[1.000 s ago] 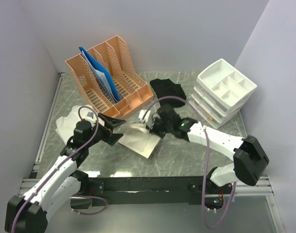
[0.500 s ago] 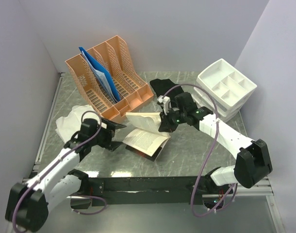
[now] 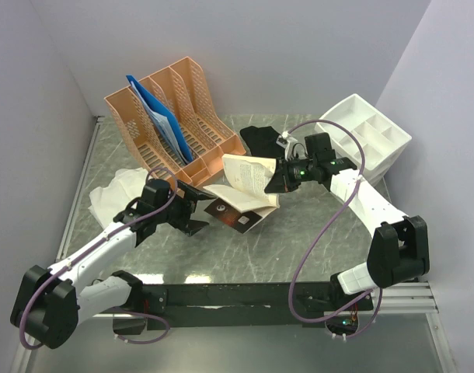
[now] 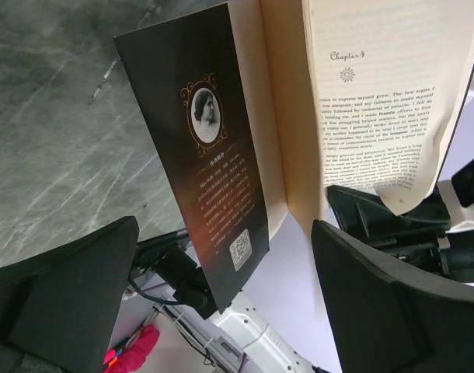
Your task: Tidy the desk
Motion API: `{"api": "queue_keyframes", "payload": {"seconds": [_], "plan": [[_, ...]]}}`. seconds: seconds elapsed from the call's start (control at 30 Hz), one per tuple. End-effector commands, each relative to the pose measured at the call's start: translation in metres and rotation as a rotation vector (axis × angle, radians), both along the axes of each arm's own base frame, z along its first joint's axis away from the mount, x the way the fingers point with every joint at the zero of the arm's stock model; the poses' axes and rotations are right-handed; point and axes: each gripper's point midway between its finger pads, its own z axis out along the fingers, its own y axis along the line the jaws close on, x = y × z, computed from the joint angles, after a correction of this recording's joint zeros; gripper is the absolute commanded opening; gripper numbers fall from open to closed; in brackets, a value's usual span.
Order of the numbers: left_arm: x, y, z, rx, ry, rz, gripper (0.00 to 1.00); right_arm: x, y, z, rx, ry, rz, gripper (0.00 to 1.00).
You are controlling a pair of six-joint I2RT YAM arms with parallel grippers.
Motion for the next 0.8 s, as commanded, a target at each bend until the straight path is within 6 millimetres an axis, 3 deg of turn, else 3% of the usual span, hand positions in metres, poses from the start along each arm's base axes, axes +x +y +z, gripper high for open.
{"api": "queue_keyframes", "payload": {"seconds": [0.0, 0.27, 0.47, 0.63, 0.77], "plan": [[0.005, -0.004, 0.018, -0.077, -0.063, 0.031, 0.99, 0.011, 0.011, 0.045, 0.130, -0.051, 0.013, 0.00], [0.017, -0.017, 0.033, -0.090, -0.092, 0.046, 0.99, 0.012, 0.016, 0.047, 0.194, 0.032, 0.001, 0.00], [0.029, -0.011, 0.048, -0.104, -0.162, 0.116, 0.99, 0.006, 0.018, 0.047, 0.223, 0.070, 0.013, 0.00], [0.040, -0.002, 0.076, -0.132, -0.299, 0.186, 0.99, -0.003, 0.021, 0.046, 0.250, 0.097, 0.033, 0.00], [0.045, -0.001, 0.077, -0.139, -0.326, 0.204, 1.00, -0.014, 0.029, 0.047, 0.254, 0.097, 0.075, 0.00]]}}
